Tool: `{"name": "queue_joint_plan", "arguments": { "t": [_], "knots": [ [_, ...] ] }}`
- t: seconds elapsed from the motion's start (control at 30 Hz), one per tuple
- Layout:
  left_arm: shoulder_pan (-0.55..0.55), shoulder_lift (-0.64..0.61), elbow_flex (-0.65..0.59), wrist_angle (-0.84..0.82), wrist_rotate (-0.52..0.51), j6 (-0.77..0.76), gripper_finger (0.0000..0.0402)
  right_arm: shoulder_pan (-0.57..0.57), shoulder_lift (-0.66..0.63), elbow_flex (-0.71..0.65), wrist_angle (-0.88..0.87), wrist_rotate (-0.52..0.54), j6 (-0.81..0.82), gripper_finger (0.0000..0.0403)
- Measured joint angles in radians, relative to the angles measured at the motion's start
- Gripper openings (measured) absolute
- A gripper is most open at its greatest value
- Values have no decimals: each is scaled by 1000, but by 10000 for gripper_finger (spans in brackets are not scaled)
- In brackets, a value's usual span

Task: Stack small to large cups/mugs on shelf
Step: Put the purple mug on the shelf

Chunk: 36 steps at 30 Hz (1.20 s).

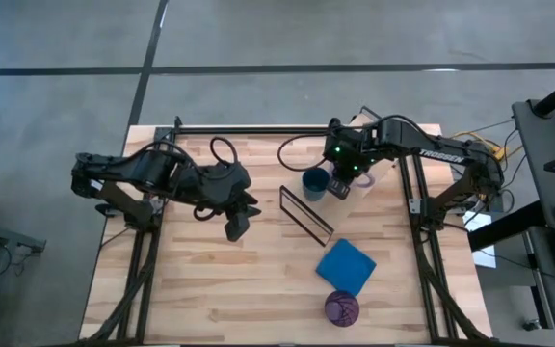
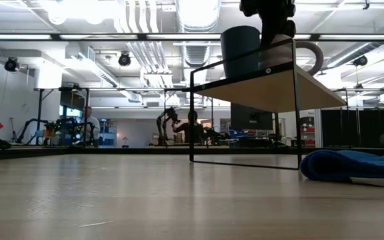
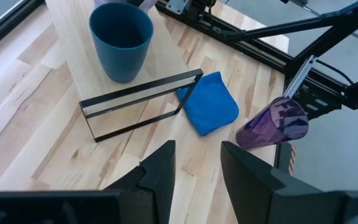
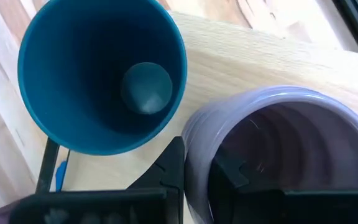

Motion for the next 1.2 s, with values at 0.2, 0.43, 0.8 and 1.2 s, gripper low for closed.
{"name": "queue_joint_plan", "arguments": {
  "t": [0.2,0.43,0.8,1.2],
  "knots": [
    [0,0,-2,-1,0,0,114,0,0,-1,12,0,0,31],
    [0,0,-2,0,0,0,114,0,0,-1,11,0,17,65],
    [0,0,-2,0,0,0,114,0,-1,-1,1,0,14,124],
    [0,0,-2,0,0,0,114,0,-5,-1,-2,0,0,107]
  ]
}}
